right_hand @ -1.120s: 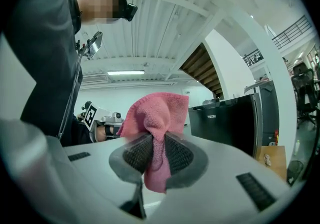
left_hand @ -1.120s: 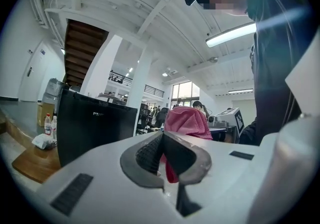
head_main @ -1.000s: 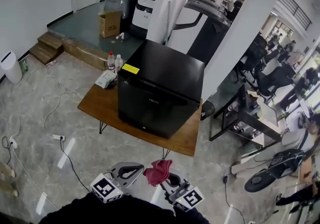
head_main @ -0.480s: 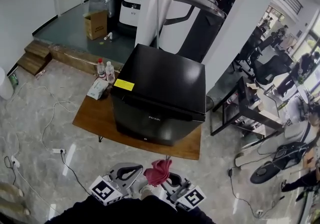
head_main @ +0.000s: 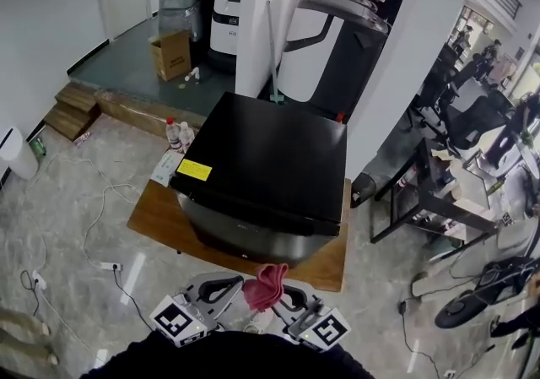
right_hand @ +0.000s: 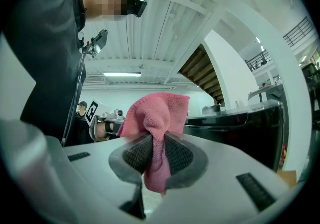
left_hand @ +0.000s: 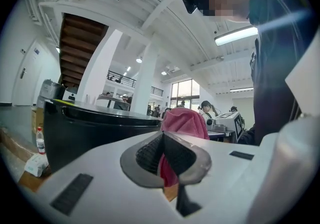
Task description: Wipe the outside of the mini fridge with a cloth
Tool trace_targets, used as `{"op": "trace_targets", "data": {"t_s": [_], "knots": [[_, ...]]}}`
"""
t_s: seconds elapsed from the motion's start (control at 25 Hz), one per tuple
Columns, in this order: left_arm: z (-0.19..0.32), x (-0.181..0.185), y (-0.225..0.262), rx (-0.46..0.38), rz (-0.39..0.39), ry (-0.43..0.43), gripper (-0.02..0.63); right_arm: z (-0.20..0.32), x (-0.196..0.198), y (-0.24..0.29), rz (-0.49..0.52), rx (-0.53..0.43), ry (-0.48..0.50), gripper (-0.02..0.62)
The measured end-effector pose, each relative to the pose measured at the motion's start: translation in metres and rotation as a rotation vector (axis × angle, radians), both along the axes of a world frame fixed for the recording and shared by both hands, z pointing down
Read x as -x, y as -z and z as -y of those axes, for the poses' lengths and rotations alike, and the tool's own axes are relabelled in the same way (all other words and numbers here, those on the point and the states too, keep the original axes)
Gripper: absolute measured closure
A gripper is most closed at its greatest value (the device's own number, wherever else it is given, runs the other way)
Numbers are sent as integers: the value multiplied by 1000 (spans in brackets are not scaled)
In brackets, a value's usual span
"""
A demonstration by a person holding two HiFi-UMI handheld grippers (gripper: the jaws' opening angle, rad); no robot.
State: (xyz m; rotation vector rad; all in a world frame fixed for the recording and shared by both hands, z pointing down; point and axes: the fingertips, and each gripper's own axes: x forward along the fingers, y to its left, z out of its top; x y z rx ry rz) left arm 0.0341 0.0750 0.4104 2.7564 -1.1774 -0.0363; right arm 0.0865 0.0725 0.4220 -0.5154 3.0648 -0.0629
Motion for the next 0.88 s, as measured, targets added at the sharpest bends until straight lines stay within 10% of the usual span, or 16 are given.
{"op": "trace_targets", "data": {"t_s": [0.44,0.88], "knots": [[81,-14,97,-104,29,125,601,70,-21,108,-28,-181,123,534],[172,87,163,-239,90,235,601,213,75,154,-572,-572,63,534]]}}
